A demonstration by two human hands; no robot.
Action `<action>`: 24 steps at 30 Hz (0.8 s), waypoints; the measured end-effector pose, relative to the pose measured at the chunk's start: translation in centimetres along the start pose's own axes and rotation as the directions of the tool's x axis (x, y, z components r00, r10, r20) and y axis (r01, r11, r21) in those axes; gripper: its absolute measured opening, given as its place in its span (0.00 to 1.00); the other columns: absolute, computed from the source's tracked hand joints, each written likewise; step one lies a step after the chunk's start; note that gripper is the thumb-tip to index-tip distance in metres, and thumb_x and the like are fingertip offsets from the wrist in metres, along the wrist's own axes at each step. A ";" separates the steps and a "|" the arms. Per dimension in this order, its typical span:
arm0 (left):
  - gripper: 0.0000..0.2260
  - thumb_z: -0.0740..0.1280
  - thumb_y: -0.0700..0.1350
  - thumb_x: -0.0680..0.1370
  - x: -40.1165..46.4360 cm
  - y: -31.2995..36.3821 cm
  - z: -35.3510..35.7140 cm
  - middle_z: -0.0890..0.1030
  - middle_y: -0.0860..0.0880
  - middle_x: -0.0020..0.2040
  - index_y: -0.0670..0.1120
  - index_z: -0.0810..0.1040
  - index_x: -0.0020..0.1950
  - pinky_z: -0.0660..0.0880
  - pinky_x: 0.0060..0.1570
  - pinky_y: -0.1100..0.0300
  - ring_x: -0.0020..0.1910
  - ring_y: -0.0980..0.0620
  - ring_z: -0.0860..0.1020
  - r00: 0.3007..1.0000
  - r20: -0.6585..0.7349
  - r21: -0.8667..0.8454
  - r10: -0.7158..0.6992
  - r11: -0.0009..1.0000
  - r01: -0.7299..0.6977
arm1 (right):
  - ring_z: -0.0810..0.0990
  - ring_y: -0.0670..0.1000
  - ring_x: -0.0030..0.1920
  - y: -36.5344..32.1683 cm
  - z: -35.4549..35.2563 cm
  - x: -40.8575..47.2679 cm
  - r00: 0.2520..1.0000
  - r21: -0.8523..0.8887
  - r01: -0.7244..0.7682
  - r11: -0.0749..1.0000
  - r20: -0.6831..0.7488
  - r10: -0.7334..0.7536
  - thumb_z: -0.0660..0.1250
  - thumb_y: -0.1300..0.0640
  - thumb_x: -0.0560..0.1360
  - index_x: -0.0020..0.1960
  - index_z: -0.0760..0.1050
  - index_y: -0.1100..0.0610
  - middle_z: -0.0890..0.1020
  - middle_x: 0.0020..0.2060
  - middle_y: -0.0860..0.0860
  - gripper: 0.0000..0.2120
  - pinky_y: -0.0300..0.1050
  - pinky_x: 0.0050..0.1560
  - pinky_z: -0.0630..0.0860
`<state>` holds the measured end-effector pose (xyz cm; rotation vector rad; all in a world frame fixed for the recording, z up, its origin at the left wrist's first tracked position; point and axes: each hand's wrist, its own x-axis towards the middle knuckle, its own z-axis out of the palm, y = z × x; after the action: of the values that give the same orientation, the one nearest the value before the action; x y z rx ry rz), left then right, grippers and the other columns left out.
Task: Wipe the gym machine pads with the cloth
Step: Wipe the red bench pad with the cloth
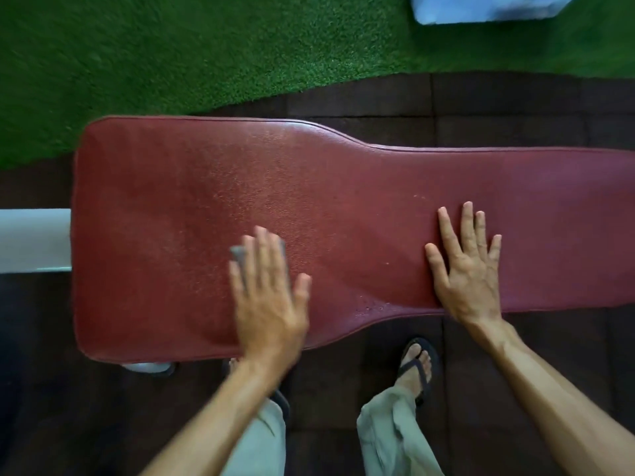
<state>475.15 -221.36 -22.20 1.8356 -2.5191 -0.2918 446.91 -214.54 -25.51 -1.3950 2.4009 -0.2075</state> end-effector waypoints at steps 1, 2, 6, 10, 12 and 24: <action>0.30 0.47 0.58 0.84 -0.9 3.0 0.9 0.50 0.43 0.82 0.42 0.52 0.81 0.48 0.79 0.43 0.81 0.44 0.48 0.996 0.019 0.007 0.088 0.996 -0.089 | 0.41 0.54 0.80 0.3 0.0 -0.2 1.000 -0.001 0.010 1.000 0.002 -0.010 0.48 0.39 0.80 0.80 0.48 0.44 0.44 0.81 0.50 0.30 0.63 0.78 0.41; 0.30 0.48 0.58 0.84 -0.9 6.0 1.7 0.51 0.44 0.82 0.43 0.52 0.81 0.48 0.79 0.44 0.81 0.45 0.48 0.983 0.037 0.009 0.178 0.984 -0.179 | 0.41 0.54 0.81 0.6 0.0 -0.3 1.000 -0.006 0.024 1.000 0.004 -0.024 0.48 0.40 0.80 0.80 0.48 0.44 0.44 0.81 0.50 0.30 0.63 0.78 0.41; 0.27 0.49 0.56 0.84 6.4 12.6 3.3 0.53 0.46 0.82 0.45 0.53 0.81 0.51 0.79 0.44 0.81 0.47 0.50 0.936 0.055 -0.034 0.348 0.937 -0.346 | 0.42 0.53 0.81 2.2 -0.4 0.4 0.997 -0.029 0.075 0.997 0.009 -0.075 0.47 0.41 0.81 0.80 0.48 0.43 0.45 0.81 0.51 0.28 0.65 0.78 0.43; 0.27 0.43 0.55 0.84 13.9 8.3 1.7 0.50 0.48 0.82 0.47 0.49 0.82 0.46 0.80 0.46 0.82 0.48 0.48 0.997 -0.015 0.034 0.073 0.997 -0.072 | 0.41 0.53 0.80 4.7 -1.2 1.4 0.992 -0.057 0.126 0.990 0.029 -0.125 0.47 0.38 0.81 0.80 0.47 0.43 0.44 0.81 0.50 0.29 0.64 0.77 0.40; 0.28 0.44 0.56 0.84 12.9 5.0 0.7 0.50 0.47 0.82 0.46 0.49 0.82 0.47 0.80 0.46 0.82 0.48 0.48 0.996 -0.068 0.012 -0.065 0.998 0.066 | 0.41 0.54 0.80 5.3 -1.3 1.8 0.987 -0.066 0.161 0.985 0.029 -0.160 0.47 0.38 0.81 0.80 0.48 0.43 0.44 0.81 0.51 0.29 0.64 0.77 0.40; 0.27 0.49 0.55 0.84 9.9 17.3 4.5 0.55 0.47 0.82 0.46 0.56 0.81 0.52 0.79 0.45 0.81 0.48 0.52 0.900 0.070 -0.043 0.429 0.903 -0.427 | 0.38 0.52 0.80 7.8 -1.3 0.8 0.992 -0.005 -0.121 0.993 -0.031 0.121 0.45 0.34 0.78 0.79 0.44 0.39 0.41 0.80 0.46 0.31 0.71 0.74 0.39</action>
<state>455.23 -224.94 -24.90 1.2264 -2.8612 -0.3870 439.77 -211.42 -26.87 -1.2524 2.5037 -0.1905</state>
